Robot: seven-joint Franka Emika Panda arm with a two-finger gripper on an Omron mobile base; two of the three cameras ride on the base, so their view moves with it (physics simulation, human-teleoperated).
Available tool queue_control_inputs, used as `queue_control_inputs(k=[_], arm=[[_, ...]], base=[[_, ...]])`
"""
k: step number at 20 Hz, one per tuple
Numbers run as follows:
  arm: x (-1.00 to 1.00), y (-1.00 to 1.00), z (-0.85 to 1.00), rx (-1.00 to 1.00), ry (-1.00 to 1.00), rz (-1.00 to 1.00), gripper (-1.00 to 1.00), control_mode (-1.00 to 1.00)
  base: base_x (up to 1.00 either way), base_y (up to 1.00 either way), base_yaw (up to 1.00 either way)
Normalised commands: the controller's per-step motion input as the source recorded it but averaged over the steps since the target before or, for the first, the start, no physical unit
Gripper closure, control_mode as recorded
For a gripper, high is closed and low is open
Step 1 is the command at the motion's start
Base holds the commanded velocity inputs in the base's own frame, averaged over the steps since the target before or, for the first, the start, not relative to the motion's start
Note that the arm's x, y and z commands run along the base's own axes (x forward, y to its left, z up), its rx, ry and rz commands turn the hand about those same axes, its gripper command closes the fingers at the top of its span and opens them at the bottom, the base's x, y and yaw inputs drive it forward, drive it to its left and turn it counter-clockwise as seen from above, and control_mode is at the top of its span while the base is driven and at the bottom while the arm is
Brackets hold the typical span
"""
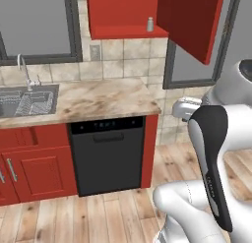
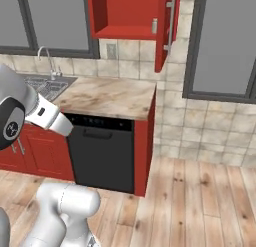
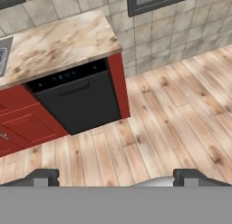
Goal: Move the condiment bottle and shaker from the cabinet to the dining counter.
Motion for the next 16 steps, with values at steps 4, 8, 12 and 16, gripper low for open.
queue_control_inputs(k=[4, 8, 12, 16], arm=[[0.00, 0.00, 0.00, 0.00, 0.00, 0.00, -1.00, 1.00], [0.00, 0.00, 0.00, 0.00, 0.00, 0.00, -1.00, 1.00], [0.00, 0.00, 0.00, 0.00, 0.00, 0.00, -1.00, 1.00], [0.00, 0.00, 0.00, 0.00, 0.00, 0.00, -1.00, 1.00]], base=[[0.64, 0.19, -0.27], [0.62, 0.53, -0.16], [0.67, 0.60, -0.06], [0.49, 0.72, -0.04]])
